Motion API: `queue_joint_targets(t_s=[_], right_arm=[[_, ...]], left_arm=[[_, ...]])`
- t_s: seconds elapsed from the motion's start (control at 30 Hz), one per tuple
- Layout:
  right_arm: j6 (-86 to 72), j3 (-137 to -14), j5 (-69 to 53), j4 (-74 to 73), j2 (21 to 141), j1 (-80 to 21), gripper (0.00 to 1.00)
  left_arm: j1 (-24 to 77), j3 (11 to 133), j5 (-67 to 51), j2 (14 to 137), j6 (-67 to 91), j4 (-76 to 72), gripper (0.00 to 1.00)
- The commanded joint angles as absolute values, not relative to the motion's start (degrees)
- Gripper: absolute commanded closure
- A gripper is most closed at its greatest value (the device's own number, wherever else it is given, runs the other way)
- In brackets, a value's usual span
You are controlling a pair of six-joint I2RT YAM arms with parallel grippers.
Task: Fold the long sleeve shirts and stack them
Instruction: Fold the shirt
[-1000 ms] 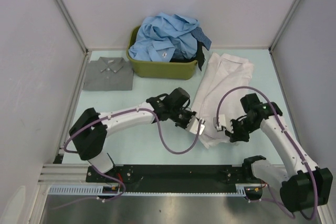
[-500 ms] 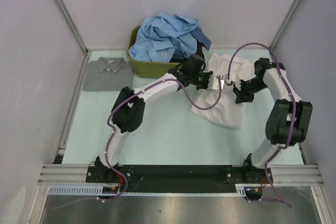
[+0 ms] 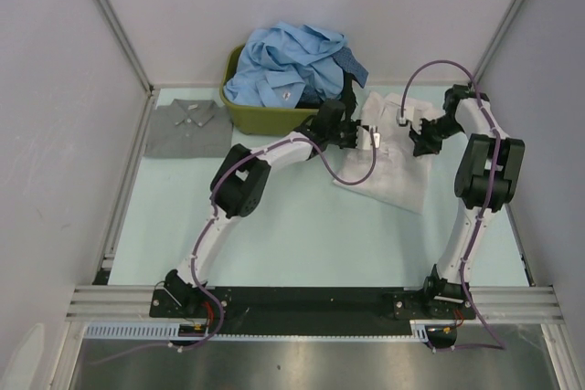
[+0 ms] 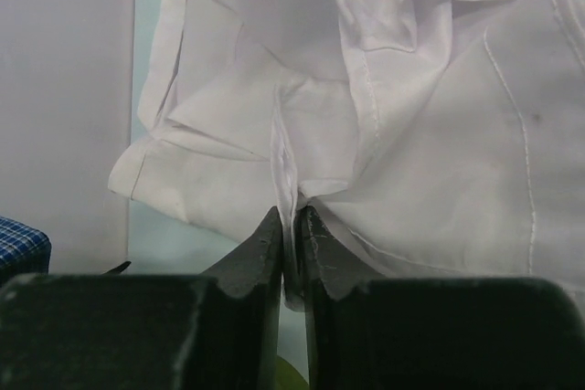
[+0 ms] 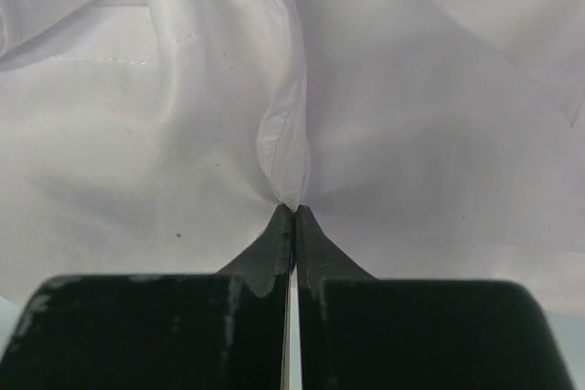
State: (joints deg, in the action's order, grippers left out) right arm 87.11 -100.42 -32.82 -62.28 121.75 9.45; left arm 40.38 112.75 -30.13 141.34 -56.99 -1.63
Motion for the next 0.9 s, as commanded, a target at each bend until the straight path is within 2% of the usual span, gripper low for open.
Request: queue_joint_targets(t_s=[0.0, 0.03, 0.1, 0.13, 0.2, 0.23, 0.3, 0.33, 0.43, 0.6, 0.67, 0.73, 0.87], right_arm=[[88.5, -101.2, -32.8, -61.9, 122.2, 9.4, 1.0], [88.0, -100.5, -32.3, -61.5, 122.2, 9.3, 1.0], [86.1, -100.2, -31.0, -60.6, 121.8, 9.3, 0.99], [85.1, -100.3, -30.5, -60.2, 121.6, 9.6, 0.9], [81.6, -101.0, -29.0, -59.1, 120.4, 10.0, 0.83], [80.3, -102.0, -28.7, -58.7, 120.0, 10.4, 0.65], [77.0, -103.4, -27.8, -58.3, 118.3, 11.2, 0.43], [75.6, -104.8, -27.1, -57.7, 117.8, 11.3, 0.36], [68.2, -106.4, -28.0, -58.5, 115.3, 11.7, 0.3], [55.0, -107.6, -38.3, -67.3, 111.5, 11.3, 0.33], [52.3, -104.5, -44.5, -69.0, 108.6, 11.0, 0.38], [51.7, -98.3, -49.4, -68.5, 104.5, 9.7, 0.49], [52.8, -87.1, -48.9, -64.0, 98.6, 3.5, 0.62]], left_arm=[[39.8, 115.4, -32.7, 141.7, -56.5, -8.0, 0.78], [39.6, 115.1, -32.4, 141.7, -54.9, -9.0, 0.73], [39.5, 114.9, -30.9, 141.6, -52.5, -12.3, 0.53], [39.3, 115.0, -30.2, 141.5, -50.6, -12.9, 0.4], [39.2, 117.1, -27.7, 140.5, -47.9, -12.6, 0.34], [39.1, 118.4, -26.9, 140.1, -46.9, -11.5, 0.3], [38.6, 122.2, -23.7, 137.9, -43.1, -7.0, 0.28], [38.1, 123.0, -23.3, 136.9, -41.8, -5.2, 0.27], [37.0, 119.2, -24.2, 129.5, -36.9, 0.1, 0.22], [36.5, 100.4, -29.1, 114.4, -30.9, 6.7, 0.14], [36.6, 96.2, -29.4, 112.5, -26.7, 9.3, 0.13], [36.3, 93.9, -30.1, 110.0, -24.4, 10.4, 0.14], [35.2, 84.0, -33.0, 104.4, -18.8, 8.2, 0.16]])
